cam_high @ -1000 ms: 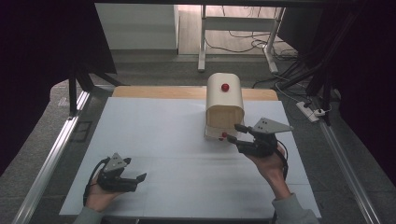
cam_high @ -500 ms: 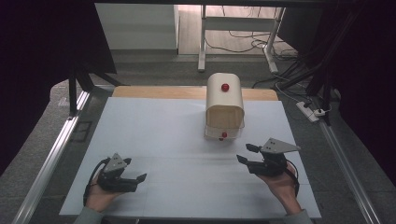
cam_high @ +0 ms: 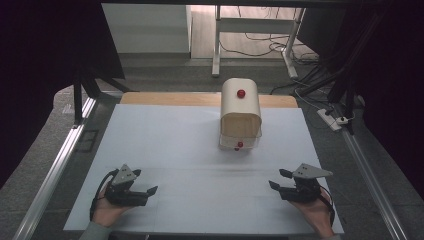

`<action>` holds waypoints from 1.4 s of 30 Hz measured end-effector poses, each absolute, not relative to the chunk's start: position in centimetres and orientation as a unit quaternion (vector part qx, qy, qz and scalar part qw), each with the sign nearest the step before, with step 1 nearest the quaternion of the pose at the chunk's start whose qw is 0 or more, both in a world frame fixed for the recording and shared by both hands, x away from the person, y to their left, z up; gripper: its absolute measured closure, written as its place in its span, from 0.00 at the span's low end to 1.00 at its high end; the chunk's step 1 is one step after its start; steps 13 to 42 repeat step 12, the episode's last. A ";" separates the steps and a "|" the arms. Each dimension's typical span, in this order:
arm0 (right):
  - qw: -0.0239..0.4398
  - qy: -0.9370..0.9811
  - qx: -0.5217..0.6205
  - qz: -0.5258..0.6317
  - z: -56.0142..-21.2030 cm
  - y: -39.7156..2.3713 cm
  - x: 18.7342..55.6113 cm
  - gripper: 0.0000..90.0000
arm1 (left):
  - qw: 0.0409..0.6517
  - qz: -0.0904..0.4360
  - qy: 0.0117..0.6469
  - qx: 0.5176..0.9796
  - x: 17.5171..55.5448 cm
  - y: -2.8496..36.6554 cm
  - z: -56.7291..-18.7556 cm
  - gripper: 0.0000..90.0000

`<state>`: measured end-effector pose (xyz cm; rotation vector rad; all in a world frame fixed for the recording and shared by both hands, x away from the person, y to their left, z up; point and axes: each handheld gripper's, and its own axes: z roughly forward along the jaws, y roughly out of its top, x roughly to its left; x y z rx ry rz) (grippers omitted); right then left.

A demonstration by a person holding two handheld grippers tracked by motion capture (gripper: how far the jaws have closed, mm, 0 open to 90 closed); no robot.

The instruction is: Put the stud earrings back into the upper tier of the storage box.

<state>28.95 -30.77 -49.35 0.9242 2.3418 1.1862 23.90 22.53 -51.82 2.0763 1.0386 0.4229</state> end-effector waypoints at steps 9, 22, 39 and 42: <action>0.180 0.828 0.332 0.414 -49.8 -31.1 28.8 0.41 | 0.382 0.167 0.407 0.813 23.9 22.6 -51.8 0.16; 0.181 0.828 0.331 0.416 -49.8 -31.2 28.8 0.40 | 0.382 0.167 0.406 0.813 23.9 22.6 -51.8 0.16; 0.181 0.828 0.331 0.416 -49.8 -31.2 28.8 0.40 | 0.382 0.167 0.406 0.813 23.9 22.6 -51.8 0.16; 0.181 0.828 0.331 0.416 -49.8 -31.2 28.8 0.40 | 0.382 0.167 0.406 0.813 23.9 22.6 -51.8 0.16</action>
